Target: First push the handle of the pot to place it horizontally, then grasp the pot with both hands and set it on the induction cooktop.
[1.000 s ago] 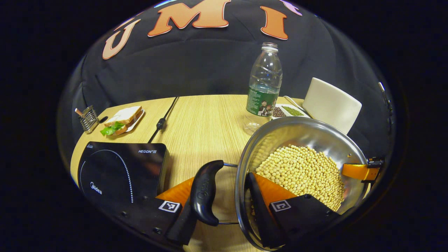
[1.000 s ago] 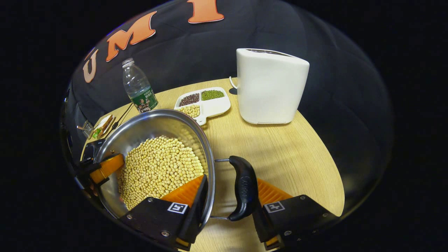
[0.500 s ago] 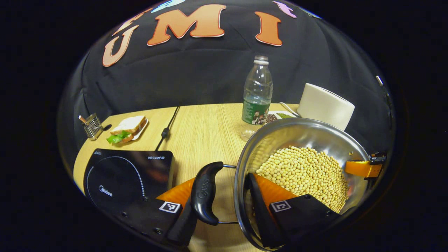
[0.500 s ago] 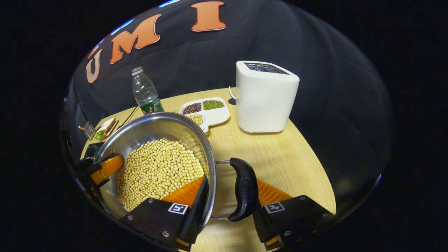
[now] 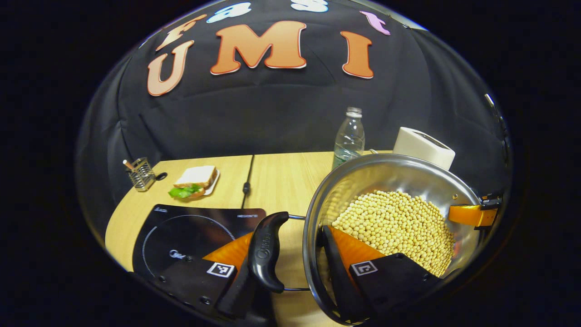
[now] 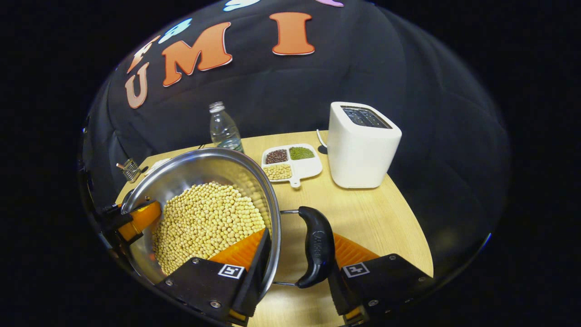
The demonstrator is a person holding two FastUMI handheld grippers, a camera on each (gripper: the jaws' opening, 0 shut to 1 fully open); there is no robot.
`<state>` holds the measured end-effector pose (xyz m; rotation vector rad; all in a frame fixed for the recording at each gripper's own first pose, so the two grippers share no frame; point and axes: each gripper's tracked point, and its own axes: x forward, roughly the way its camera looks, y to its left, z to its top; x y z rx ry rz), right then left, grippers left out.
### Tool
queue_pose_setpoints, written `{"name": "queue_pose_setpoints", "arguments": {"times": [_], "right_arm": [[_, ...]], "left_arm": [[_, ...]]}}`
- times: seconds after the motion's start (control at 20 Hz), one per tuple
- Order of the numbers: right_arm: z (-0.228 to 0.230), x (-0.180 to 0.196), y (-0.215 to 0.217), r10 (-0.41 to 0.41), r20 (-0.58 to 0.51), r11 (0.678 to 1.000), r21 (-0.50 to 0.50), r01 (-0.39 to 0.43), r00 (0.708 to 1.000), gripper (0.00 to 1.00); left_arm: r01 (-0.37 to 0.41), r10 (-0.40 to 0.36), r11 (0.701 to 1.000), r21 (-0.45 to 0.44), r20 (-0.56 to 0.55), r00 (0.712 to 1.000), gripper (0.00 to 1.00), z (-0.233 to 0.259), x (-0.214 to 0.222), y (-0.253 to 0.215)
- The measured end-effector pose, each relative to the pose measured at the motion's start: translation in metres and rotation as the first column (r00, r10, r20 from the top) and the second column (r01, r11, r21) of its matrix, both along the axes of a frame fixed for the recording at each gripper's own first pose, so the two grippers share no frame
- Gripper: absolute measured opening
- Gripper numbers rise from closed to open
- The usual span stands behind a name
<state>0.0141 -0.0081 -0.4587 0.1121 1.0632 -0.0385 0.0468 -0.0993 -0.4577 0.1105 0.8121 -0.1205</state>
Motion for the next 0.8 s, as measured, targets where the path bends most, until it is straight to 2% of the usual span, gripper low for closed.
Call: {"name": "queue_pose_setpoints", "arguments": {"times": [0.15, 0.2, 0.25, 0.8], "right_arm": [[0.011, -0.002, 0.024, 0.034, 0.015, 0.999, 0.01, -0.035, 0.999, 0.64], [0.013, -0.002, 0.033, 0.043, 0.019, 0.999, 0.016, -0.043, 0.999, 0.64], [0.015, -0.001, 0.043, 0.052, 0.023, 0.998, 0.021, -0.053, 0.998, 0.64], [0.025, 0.014, 0.135, 0.144, 0.044, 0.987, 0.071, -0.147, 0.989, 0.64]], "left_arm": [[-0.036, 0.036, 0.999, 0.007, 0.006, 0.999, 0.78, 0.012, -0.011, 0.031], [-0.047, 0.047, 0.999, 0.009, 0.009, 0.999, 0.75, 0.017, -0.013, 0.041], [-0.057, 0.056, 0.998, 0.013, 0.013, 0.998, 0.78, 0.019, -0.015, 0.05], [-0.161, 0.158, 0.985, 0.055, 0.051, 0.986, 0.78, 0.05, -0.025, 0.15]]}}
